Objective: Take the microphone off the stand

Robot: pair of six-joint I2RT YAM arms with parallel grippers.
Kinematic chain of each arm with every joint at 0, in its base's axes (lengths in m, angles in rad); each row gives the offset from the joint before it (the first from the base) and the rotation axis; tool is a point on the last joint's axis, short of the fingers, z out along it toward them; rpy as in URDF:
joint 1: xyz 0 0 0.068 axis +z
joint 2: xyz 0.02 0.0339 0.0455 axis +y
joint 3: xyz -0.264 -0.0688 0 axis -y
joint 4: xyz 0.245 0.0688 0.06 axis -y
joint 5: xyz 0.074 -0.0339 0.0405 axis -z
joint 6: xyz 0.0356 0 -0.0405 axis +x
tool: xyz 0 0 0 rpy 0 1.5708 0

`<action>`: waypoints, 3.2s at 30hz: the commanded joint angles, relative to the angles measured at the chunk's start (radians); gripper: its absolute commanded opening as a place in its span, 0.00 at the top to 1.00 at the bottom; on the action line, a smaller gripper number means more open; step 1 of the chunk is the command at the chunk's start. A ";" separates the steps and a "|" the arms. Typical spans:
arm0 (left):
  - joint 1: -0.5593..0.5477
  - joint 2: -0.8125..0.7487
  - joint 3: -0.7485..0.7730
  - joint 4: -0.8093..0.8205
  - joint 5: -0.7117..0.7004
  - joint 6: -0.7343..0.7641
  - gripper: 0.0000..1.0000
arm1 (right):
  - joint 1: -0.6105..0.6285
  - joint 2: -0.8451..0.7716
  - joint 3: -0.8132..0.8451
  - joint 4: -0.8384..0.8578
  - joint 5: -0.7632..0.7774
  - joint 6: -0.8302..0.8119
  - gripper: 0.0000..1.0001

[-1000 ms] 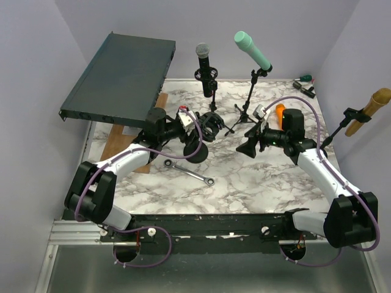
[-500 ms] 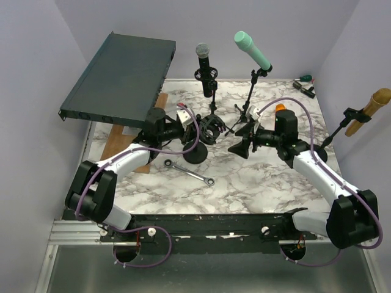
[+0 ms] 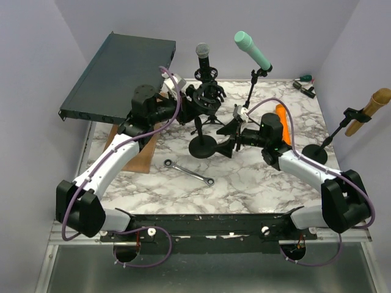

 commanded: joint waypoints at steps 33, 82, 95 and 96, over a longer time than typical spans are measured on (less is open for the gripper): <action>-0.096 -0.168 -0.016 0.058 0.035 -0.125 0.59 | 0.103 0.021 0.079 0.178 -0.081 0.246 0.99; -0.075 -0.106 -0.017 0.237 0.202 -0.284 1.00 | 0.102 -0.031 0.264 -0.080 -0.176 0.299 0.99; -0.194 -0.091 0.219 -0.380 -0.397 -0.273 0.65 | 0.106 -0.026 0.395 -0.368 0.336 0.172 0.99; -0.195 -0.095 0.222 -0.377 -0.384 -0.267 0.53 | 0.105 -0.032 0.389 -0.364 0.317 0.171 0.99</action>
